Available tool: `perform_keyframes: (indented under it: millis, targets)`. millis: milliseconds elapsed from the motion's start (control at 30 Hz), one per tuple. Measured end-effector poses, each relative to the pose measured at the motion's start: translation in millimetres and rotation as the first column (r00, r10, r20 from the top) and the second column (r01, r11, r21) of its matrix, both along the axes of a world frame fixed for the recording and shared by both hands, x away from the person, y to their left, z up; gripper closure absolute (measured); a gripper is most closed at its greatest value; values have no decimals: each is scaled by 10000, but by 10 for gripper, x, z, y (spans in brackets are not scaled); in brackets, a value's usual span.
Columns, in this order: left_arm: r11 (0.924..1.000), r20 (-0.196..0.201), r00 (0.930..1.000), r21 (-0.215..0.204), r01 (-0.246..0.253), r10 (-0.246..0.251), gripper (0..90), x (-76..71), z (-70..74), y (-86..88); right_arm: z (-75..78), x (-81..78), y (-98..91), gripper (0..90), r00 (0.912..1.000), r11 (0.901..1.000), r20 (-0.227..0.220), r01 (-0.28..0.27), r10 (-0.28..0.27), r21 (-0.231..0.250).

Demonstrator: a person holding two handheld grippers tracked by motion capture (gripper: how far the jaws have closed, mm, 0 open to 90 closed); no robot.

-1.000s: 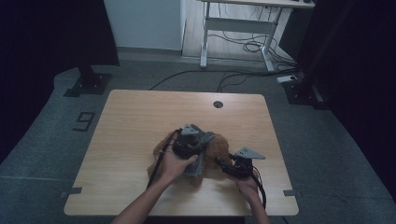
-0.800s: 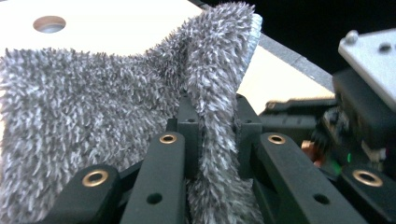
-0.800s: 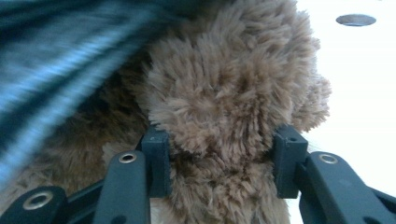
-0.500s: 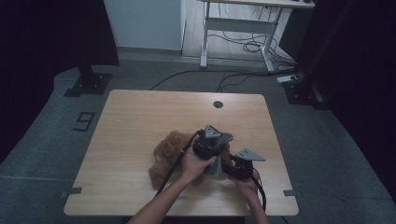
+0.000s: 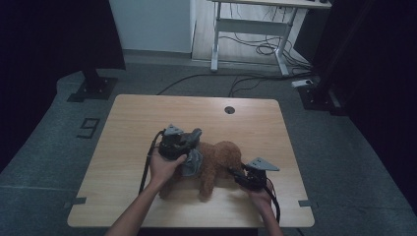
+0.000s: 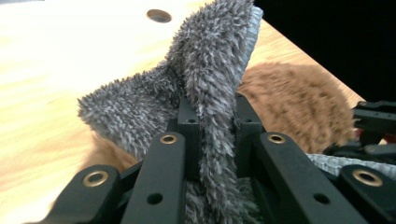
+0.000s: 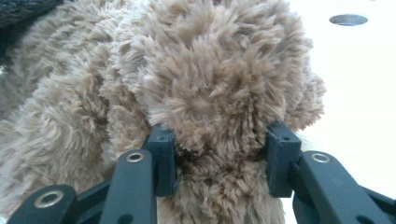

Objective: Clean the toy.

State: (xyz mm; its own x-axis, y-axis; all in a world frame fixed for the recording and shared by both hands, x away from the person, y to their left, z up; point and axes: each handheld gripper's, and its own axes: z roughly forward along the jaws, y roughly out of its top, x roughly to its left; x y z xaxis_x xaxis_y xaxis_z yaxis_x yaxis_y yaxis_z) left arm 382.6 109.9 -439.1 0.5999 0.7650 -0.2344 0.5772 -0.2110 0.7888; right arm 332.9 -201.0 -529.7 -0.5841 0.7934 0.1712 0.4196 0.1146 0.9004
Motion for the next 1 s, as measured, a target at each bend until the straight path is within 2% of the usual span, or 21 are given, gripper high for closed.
perform_keyframes:
  millis: [67, 167, 267, 300, 333, 367, 400, 433, 467, 500, 533, 567, 667, 800, 900, 1000]
  targets:
    - [10000, 71, 10000, 3, -39, 39, 782, -26, -15, 83, 8, -7, 15, 555, 10000, 10000, 61, -32, 33, -72]
    - [9990, 353, 9986, 211, -400, 393, 783, -67, -6, 235, 11, -13, 21, 555, 10000, 9999, 74, -16, 17, -112]
    - [9965, 298, 9962, 164, -821, 816, 783, -70, -26, 405, 0, -9, 2, 555, 10000, 10000, -4, -27, 27, 0]
    - [9941, 358, 9941, 328, -1036, 1024, 783, -73, -44, 455, 0, -8, 0, 555, 10000, 10000, -4, -27, 27, 3]
    - [9887, 418, 9904, 666, -1346, 1320, 785, -76, -71, 502, 0, -7, -1, 555, 10000, 10000, -8, -15, 15, -2]
    - [9827, 344, 9880, 1036, -1536, 1508, 786, -68, -122, 546, -2, -5, -4, 555, 10000, 10000, -32, 21, -21, -6]
    - [9821, 112, 9883, 1100, -1526, 1523, 786, -58, -179, 585, -5, -3, -14, 555, 9999, 10000, -109, 75, -74, 36]
    - [9858, -446, 9879, 857, -1446, 1488, 785, -48, -303, 641, -10, 2, -29, 555, 9998, 9999, -164, 79, -77, 76]
    - [9882, -712, 9876, 724, -1349, 1400, 785, -49, -383, 659, -24, 9, -50, 555, 9997, 9997, -227, 97, -92, 224]
    - [9917, -802, 9886, 307, -1250, 1271, 786, -66, -481, 682, -32, 12, -61, 555, 9997, 9996, -246, 86, -79, 279]
    - [9913, -818, 9881, -46, -1313, 1305, 786, -78, -507, 700, -38, 11, -67, 555, 9997, 9995, -247, 59, -51, 325]
    - [9908, -850, 9874, -111, -1349, 1335, 786, -77, -498, 708, -37, 9, -64, 555, 9998, 9995, -215, 56, -50, 295]
    - [9925, -721, 9899, 132, -1213, 1220, 785, -62, -389, 683, -33, 7, -59, 554, 9998, 9997, -198, 55, -50, 254]
    - [9953, -108, 9953, 104, -965, 966, 783, -65, -76, 552, -31, 3, -56, 551, 9999, 9998, -147, 48, -44, 208]
    - [9985, 421, 9981, 301, -453, 440, 782, -71, 186, 279, -26, 4, -53, 550, 9999, 9998, -157, 59, -56, 203]
    - [9986, 638, 9979, 532, 40, -73, 780, -47, 324, -14, -19, -4, -42, 550, 9999, 9999, -102, 109, -108, 97]
